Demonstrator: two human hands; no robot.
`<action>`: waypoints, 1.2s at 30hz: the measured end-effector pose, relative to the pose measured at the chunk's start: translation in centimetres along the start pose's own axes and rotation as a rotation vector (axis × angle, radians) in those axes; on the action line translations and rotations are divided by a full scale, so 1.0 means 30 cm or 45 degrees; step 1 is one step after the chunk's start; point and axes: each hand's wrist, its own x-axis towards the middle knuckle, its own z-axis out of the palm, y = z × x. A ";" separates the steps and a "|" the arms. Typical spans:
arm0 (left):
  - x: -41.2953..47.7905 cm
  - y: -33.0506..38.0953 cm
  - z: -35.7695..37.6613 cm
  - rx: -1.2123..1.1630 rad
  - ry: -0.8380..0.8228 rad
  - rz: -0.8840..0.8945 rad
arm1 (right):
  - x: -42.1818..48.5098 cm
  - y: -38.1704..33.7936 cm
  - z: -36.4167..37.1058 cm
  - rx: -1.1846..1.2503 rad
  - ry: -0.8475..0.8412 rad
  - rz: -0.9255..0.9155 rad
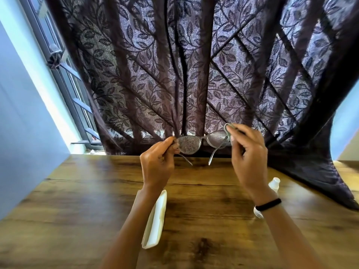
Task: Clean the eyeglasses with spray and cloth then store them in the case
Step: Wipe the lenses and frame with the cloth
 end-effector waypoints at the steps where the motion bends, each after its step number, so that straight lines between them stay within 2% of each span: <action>1: -0.001 0.001 0.001 -0.007 0.009 -0.009 | -0.008 -0.005 0.009 0.003 -0.058 -0.020; 4: -0.001 0.003 0.002 -0.034 0.024 -0.033 | -0.036 -0.025 0.029 0.005 -0.192 -0.098; 9: -0.002 0.003 0.004 -0.003 0.039 -0.036 | -0.065 -0.071 0.054 -0.062 -0.262 -0.270; 12: 0.001 0.002 0.002 0.013 0.050 -0.029 | -0.064 -0.066 0.053 -0.090 -0.228 -0.295; 18: 0.000 0.009 0.001 -0.018 0.072 -0.030 | -0.043 -0.024 0.024 -0.094 -0.176 -0.132; 27: -0.003 0.021 0.018 -0.115 0.079 -0.051 | -0.051 -0.025 0.058 -0.189 -0.096 -0.454; 29: -0.004 0.016 0.016 -0.104 0.082 -0.056 | -0.049 -0.021 0.060 -0.213 -0.048 -0.423; 33: 0.004 0.017 0.010 -0.093 0.107 -0.068 | -0.039 -0.002 0.056 -0.235 -0.010 -0.196; 36: 0.003 0.026 0.014 -0.095 0.108 -0.078 | -0.038 0.005 0.059 -0.211 -0.022 -0.190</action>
